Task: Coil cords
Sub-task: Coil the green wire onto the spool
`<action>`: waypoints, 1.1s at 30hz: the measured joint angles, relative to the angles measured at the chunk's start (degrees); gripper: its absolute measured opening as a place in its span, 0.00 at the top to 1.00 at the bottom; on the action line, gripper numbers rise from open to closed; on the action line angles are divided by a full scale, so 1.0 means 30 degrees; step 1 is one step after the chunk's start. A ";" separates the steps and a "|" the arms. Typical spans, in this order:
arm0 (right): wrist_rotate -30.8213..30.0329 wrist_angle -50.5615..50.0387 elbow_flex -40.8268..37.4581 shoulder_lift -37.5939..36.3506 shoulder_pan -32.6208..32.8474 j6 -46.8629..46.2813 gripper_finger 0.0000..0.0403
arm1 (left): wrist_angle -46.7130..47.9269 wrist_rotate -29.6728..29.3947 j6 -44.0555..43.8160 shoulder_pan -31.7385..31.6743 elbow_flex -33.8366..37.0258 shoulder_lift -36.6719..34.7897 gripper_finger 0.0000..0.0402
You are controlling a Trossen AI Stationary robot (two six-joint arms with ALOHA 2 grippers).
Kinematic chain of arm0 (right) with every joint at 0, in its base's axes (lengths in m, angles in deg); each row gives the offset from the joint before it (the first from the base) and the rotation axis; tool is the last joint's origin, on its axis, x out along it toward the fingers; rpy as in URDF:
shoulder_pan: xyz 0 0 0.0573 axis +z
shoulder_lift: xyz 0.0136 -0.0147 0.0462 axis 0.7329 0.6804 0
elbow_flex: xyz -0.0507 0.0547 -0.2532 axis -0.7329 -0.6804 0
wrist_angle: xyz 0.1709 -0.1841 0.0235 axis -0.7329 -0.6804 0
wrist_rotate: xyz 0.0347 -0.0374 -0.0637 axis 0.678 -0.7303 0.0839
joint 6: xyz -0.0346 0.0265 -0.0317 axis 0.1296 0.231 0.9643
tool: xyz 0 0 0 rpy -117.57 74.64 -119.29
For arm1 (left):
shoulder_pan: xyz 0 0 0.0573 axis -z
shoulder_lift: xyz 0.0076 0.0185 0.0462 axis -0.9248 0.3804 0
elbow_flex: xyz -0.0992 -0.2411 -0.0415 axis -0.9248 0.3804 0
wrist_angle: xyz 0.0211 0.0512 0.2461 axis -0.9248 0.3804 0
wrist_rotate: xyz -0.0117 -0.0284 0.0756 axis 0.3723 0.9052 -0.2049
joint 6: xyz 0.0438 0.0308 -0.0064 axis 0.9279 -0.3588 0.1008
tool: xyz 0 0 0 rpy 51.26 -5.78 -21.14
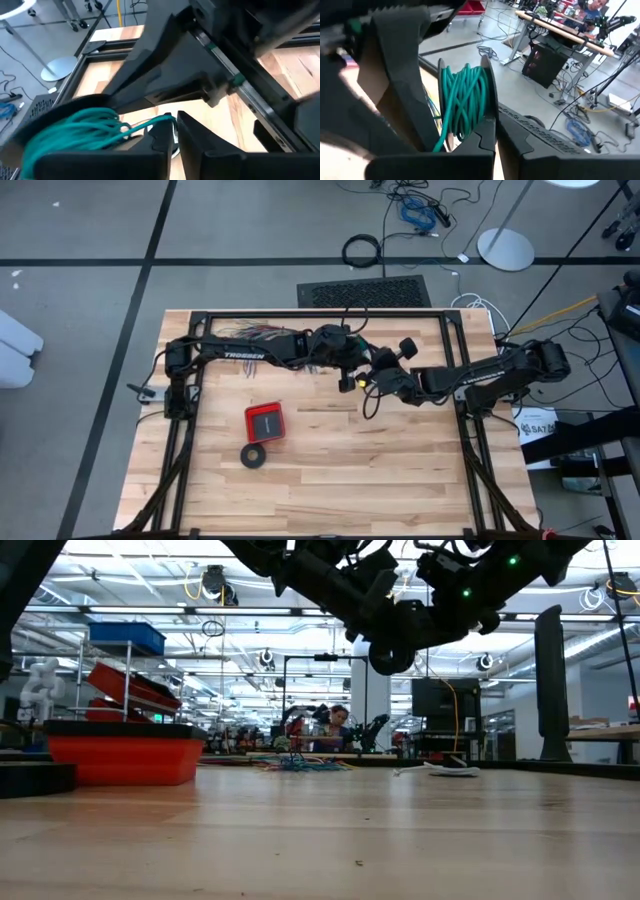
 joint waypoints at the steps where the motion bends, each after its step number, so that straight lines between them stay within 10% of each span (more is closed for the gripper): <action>1: -0.0025 0.0067 0.0000 -0.0045 -0.0004 -0.0156 1.00 | -0.0023 -0.0051 0.0121 0.0014 0.0000 0.0000 0.91; 33: -0.0043 0.0977 0.0000 -0.6298 0.3629 0.1411 1.00 | -0.1127 -0.1669 0.2398 0.1307 0.0000 -0.0036 0.79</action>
